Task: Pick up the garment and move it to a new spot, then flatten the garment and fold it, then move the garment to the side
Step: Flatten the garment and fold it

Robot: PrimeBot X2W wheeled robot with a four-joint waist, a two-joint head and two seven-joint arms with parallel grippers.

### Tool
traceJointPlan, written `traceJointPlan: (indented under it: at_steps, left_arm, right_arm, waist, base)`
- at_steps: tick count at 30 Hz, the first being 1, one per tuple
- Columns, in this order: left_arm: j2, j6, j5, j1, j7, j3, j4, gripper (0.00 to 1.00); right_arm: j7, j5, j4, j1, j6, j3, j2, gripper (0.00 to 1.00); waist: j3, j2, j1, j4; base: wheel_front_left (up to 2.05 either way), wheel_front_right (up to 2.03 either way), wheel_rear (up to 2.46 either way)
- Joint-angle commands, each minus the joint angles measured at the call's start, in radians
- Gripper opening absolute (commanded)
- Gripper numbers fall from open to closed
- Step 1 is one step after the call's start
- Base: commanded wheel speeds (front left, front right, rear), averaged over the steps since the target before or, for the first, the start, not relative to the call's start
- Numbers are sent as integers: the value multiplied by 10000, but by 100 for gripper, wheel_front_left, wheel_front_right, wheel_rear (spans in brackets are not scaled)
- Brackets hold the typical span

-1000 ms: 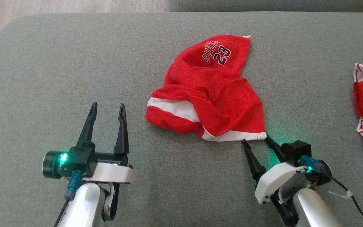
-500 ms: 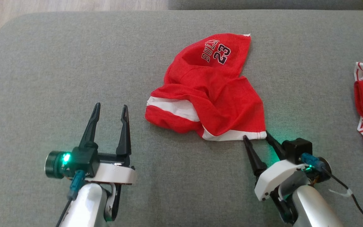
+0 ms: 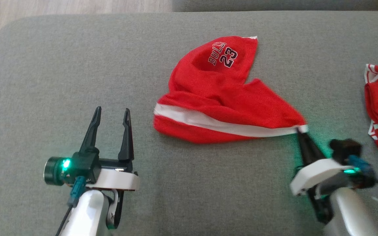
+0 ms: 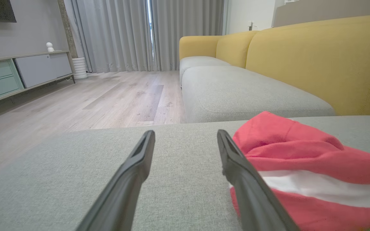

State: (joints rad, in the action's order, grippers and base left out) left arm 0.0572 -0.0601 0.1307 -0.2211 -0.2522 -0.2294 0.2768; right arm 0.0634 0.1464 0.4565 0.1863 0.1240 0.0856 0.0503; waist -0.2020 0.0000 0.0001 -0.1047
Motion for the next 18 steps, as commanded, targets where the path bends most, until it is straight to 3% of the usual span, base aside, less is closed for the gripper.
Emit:
traceJointPlan:
  at_steps: [1,7,15,18]
  left_arm:
    - [51,61,-102,-364,-95,345,-297,100]
    - [35,314,-126,-343,-95,231,-378,100]
    - [-4,1497,198,-226,-95,-915,190,100]
    - [5,1705,377,-219,-25,-1318,346,100]
  right_arm:
    - [137,-286,-393,283,67,-447,-1,0]
    - [-1,-937,-630,70,67,-2120,-1,0]
    - [-88,-761,-711,-93,67,-2018,-1,0]
    - [-81,-705,-686,-105,67,-1963,-1,0]
  waist:
    - [37,0,-1,58]
    - [109,0,-1,224]
    - [172,0,-1,456]
    - [191,0,-1,500]
  base:
    - [0,0,0]
    - [0,0,0]
    - [0,0,0]
    - [0,0,0]
